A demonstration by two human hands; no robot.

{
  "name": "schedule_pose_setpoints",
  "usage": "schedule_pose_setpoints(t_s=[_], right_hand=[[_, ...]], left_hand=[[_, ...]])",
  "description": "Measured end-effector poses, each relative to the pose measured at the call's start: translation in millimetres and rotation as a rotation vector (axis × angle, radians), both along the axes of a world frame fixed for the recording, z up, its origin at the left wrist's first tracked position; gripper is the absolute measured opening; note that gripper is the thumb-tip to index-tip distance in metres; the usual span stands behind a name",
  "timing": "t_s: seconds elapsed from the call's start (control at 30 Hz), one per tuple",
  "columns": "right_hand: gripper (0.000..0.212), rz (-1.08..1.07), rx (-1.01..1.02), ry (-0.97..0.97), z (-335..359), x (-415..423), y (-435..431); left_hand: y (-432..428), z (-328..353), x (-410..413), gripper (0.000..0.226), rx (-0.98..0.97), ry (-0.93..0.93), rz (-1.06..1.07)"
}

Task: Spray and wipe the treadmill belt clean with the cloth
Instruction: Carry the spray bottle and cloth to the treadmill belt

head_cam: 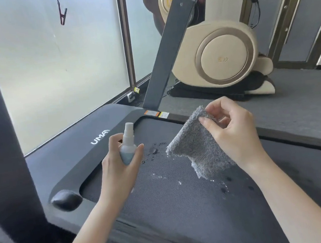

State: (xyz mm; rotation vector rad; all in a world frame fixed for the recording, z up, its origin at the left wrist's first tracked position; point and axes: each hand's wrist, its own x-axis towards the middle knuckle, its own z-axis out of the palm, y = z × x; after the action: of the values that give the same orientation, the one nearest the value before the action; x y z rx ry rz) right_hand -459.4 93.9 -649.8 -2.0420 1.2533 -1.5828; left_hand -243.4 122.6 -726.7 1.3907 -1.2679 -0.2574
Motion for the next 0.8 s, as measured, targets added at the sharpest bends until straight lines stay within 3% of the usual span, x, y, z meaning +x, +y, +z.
schedule_pose_setpoints(t_s=[0.43,0.63,0.8], right_hand=[[0.012,0.226,0.072,0.011,-59.7,6.4,-103.2],[0.015,0.29,0.114,0.015,-66.2,24.3,-141.3],[0.013,0.312,0.164,0.046,-77.7,47.3,-145.2]], left_hand=[[-50.7,-31.9,-1.7,0.02,0.034,-0.235,0.109],[-63.3,-21.6,24.5,0.06,0.164,-0.382,0.125],[-53.8,-14.7,44.3,0.067,0.307,-0.547,0.05]])
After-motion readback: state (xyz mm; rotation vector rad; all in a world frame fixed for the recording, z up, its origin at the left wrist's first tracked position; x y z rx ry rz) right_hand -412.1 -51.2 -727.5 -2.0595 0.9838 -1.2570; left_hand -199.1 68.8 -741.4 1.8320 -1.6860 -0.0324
